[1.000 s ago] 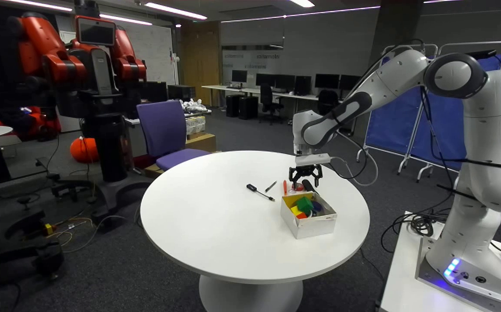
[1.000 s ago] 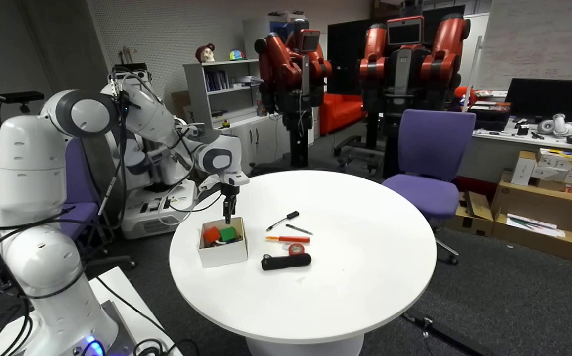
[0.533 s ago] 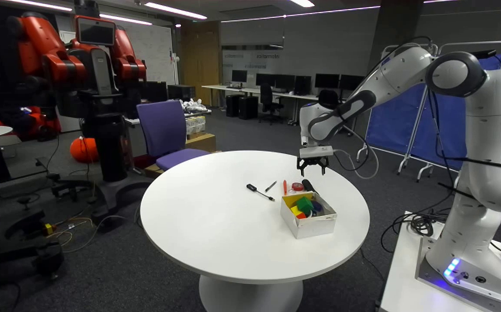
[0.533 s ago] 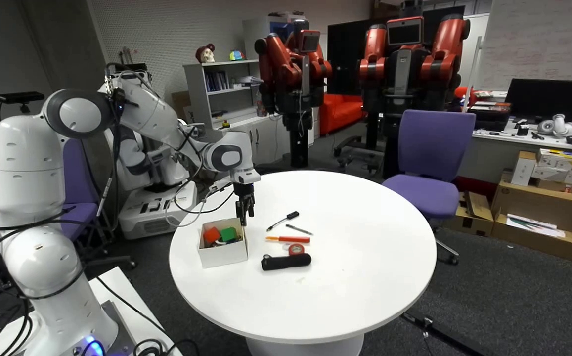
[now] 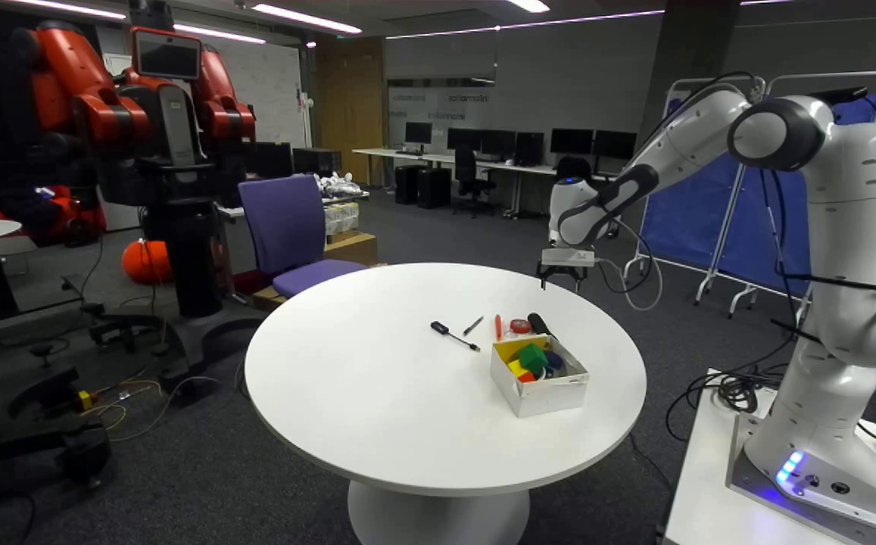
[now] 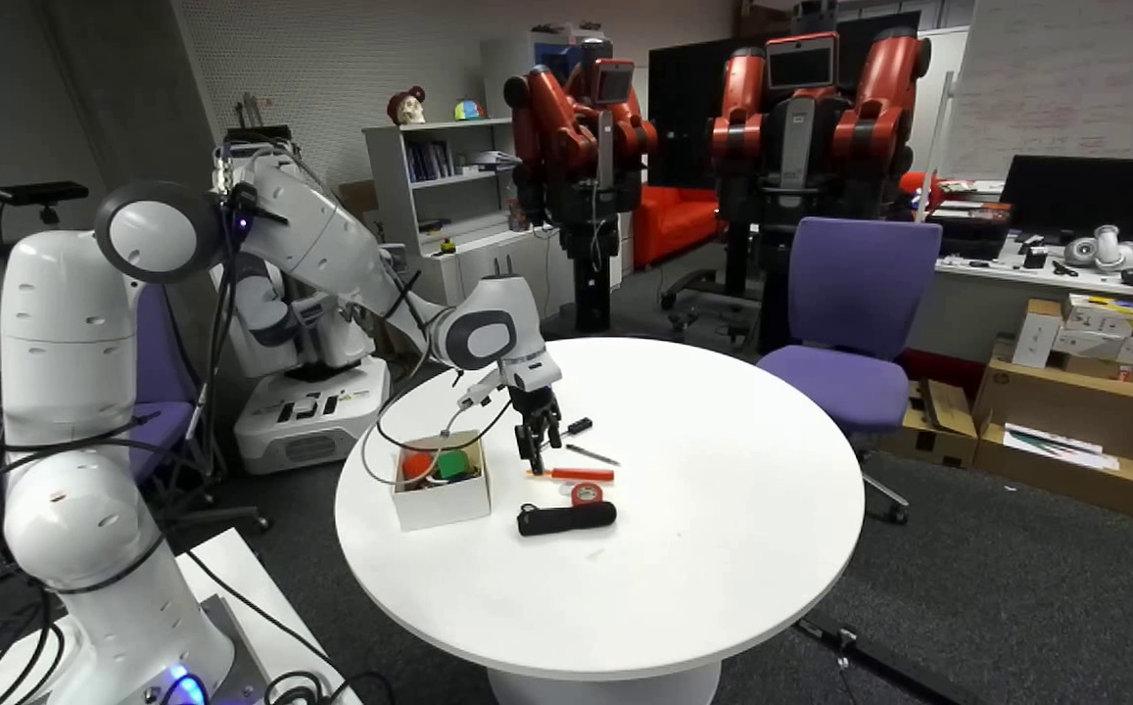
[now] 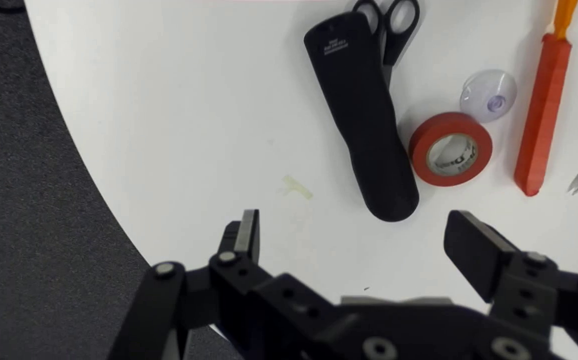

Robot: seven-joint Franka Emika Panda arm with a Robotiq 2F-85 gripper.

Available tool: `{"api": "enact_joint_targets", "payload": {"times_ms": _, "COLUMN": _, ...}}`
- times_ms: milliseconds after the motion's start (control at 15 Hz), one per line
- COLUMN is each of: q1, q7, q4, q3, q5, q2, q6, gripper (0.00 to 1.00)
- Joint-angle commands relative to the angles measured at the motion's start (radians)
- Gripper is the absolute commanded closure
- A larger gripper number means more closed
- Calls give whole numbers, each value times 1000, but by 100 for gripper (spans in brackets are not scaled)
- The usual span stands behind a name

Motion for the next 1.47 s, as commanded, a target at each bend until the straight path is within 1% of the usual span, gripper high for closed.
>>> {"api": "enact_joint_targets", "payload": {"times_ms": 0, "q1": -68, "q7": -140, "q4": -8, "q3": 16, "q5": 66, "q2": 60, "q6": 126, "gripper": 0}}
{"api": "enact_joint_targets", "payload": {"times_ms": 67, "q1": -82, "q7": -186, "q4": -11, "q3": 23, "q5": 92, "q2": 76, "q6": 145, "gripper": 0}}
{"api": "enact_joint_targets", "payload": {"times_ms": 200, "q1": -107, "q7": -293, "q4": 1, "q3": 45, "q5": 163, "q2": 117, "q6": 147, "gripper": 0}}
{"api": "enact_joint_targets", "payload": {"times_ms": 333, "q1": -113, "q7": -374, "q4": 11, "q3": 59, "q5": 217, "q2": 154, "q6": 142, "gripper": 0}}
{"api": "enact_joint_targets", "payload": {"times_ms": 600, "q1": -101, "q7": -479, "q4": 57, "q3": 71, "q5": 279, "q2": 212, "q6": 86, "gripper": 0}}
{"api": "enact_joint_targets", "payload": {"times_ms": 800, "q1": -94, "q7": -511, "q4": 106, "q3": 72, "q5": 304, "q2": 266, "q6": 64, "gripper": 0}}
{"api": "enact_joint_targets", "payload": {"times_ms": 1133, "q1": -76, "q7": -493, "q4": 186, "q3": 65, "q5": 320, "q2": 355, "q6": 70, "gripper": 0}}
{"api": "enact_joint_targets", "payload": {"times_ms": 1400, "q1": -68, "q7": -489, "q4": 219, "q3": 59, "q5": 319, "q2": 397, "q6": 73, "gripper": 0}}
